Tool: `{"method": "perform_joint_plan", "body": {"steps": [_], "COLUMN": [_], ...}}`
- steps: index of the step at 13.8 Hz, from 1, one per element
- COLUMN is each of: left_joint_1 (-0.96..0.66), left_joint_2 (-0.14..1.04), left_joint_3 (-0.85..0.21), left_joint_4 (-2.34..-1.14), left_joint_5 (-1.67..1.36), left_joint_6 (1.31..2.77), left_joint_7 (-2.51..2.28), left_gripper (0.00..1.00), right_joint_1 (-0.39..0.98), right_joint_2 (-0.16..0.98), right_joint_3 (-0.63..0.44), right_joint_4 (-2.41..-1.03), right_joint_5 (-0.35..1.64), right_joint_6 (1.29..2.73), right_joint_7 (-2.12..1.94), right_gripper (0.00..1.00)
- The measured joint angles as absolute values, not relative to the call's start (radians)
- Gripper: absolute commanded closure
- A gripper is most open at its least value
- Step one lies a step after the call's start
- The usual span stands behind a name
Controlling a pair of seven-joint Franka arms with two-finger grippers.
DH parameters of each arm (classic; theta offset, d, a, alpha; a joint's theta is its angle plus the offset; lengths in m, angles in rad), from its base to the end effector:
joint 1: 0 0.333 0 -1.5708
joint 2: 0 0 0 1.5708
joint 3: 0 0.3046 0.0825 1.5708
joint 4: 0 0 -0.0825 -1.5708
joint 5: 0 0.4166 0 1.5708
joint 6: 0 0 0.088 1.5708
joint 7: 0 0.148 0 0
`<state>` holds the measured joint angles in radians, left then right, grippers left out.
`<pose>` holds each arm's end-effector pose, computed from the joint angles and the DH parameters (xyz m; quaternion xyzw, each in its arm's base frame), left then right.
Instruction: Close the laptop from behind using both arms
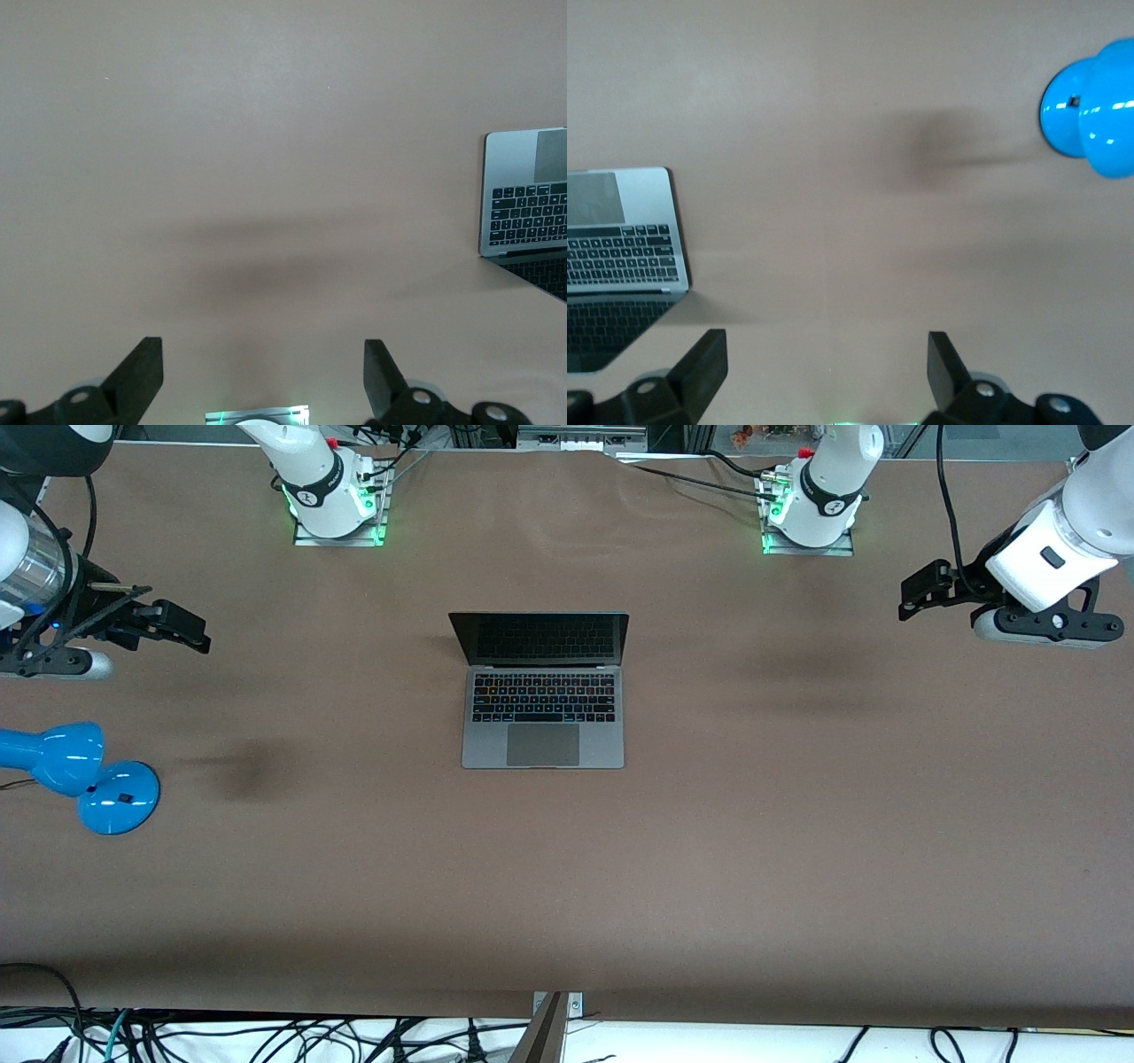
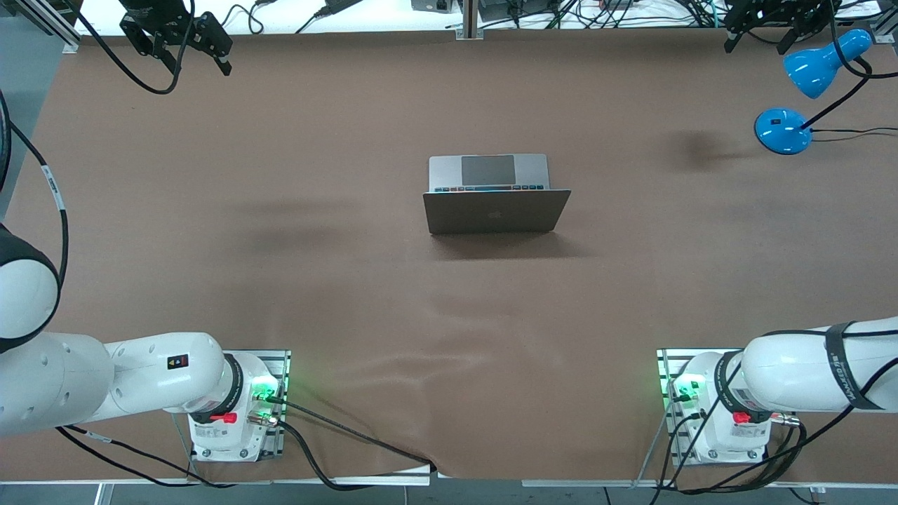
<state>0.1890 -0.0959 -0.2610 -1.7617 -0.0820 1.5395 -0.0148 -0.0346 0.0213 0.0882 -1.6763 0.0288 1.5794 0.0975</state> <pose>0.5423 -0.0557 0.5272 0.9972 -0.0258 -0.0658 0.0258 0.5815 0.0351 0.5077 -0.9979 0.0228 0.0600 0.0108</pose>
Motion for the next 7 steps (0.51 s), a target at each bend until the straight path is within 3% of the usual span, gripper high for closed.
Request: {"method": "perform_joint_plan", "body": {"steps": [7], "left_joint_1": [0.186], "left_joint_2": [-0.096], "left_joint_3": [-0.314], "left_joint_4": [-1.772], "left_joint_5": [-0.161], "left_joint_6": [1.529], "left_joint_7": [-0.072], "left_gripper": [0.0], "right_joint_1": [-0.035], "right_joint_2": [0.021], "right_joint_3": [0.089], "right_joint_4": [-1.702], "right_joint_5": [0.028], "right_joint_6": [1.579], "right_joint_7": [0.046], "right_gripper": [0.0]}}
